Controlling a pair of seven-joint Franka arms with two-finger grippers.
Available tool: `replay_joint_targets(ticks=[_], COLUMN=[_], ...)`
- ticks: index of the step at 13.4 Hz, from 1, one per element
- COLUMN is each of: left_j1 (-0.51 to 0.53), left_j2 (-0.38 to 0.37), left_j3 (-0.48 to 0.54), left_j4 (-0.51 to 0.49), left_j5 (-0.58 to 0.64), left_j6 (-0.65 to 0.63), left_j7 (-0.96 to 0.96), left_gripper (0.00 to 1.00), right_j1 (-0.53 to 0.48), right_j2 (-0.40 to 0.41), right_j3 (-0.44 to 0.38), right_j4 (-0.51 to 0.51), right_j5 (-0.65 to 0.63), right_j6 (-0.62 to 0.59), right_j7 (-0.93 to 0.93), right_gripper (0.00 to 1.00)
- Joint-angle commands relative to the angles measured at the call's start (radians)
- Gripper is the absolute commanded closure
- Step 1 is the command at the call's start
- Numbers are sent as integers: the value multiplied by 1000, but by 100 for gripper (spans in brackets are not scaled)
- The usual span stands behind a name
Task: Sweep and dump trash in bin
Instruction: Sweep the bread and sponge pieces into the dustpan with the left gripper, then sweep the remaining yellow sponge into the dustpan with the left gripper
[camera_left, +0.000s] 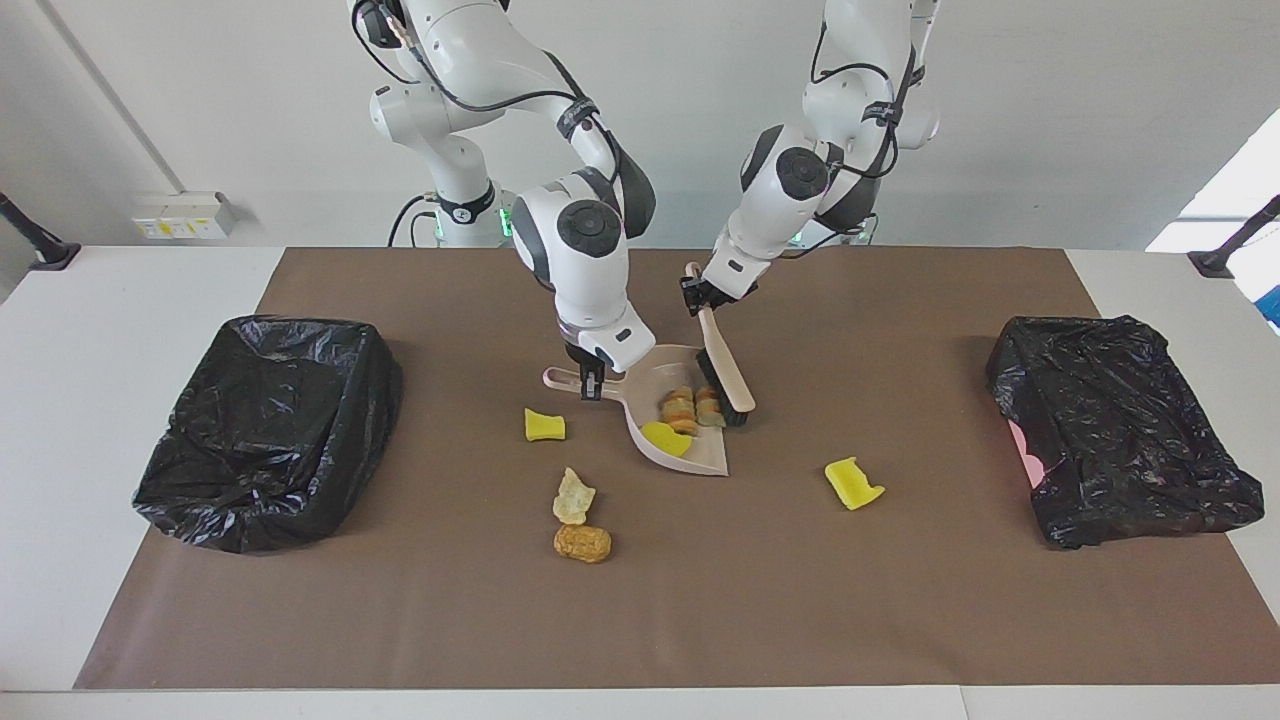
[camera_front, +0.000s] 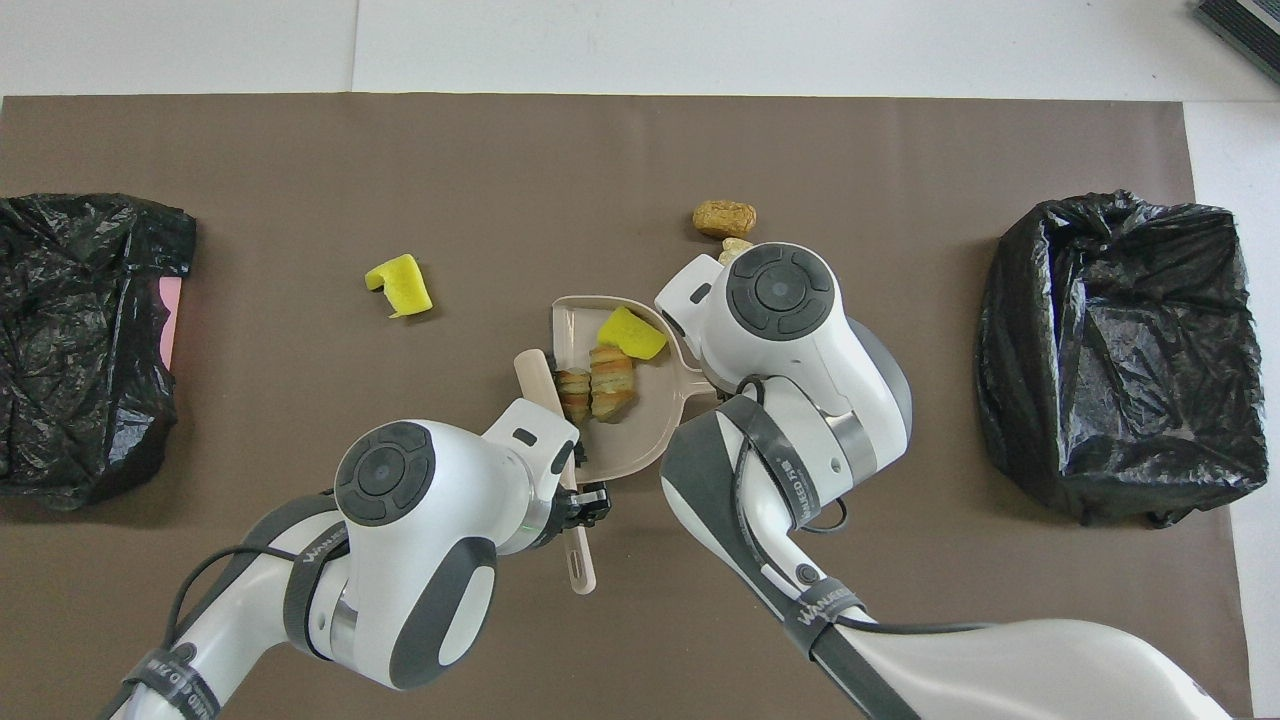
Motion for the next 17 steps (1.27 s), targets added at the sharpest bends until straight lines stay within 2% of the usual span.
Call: replay_joint_targets(ticks=[1,4,6,9,12,14,17], left_j1=[62,169,226,304,381,430,450], left_j2=[1,-42,-61,-27,62,109,206], left_j3=[-3,9,9,11,11,11,9], left_j4=[14,67,104,147,191,224,299], left_j5=[-32,-16,97,272,385,478,502], left_j6=[-4,-211,-259,-265,-239,-214,-225], left_j7=[123,251,273,315,427,434,434], left_gripper=[100,100,100,100,100,100,100], right_j1=[-13,-13,-13,-13,-13,-13,-13], right_j2=[-20,-21,-20,-21,-21,-21,-21], right_j3=[8,8,6,8,8,6,6], right_j4=[-28,-28,-28,-28,-28,-28,-28], right_j5=[4,4,4,4,4,4,4], right_j6=[30,28,28,28,27,27,27], right_j7=[-25,-25,-26,-25,-25,-26,-25], right_gripper=[100,100,100,100,100,100,100])
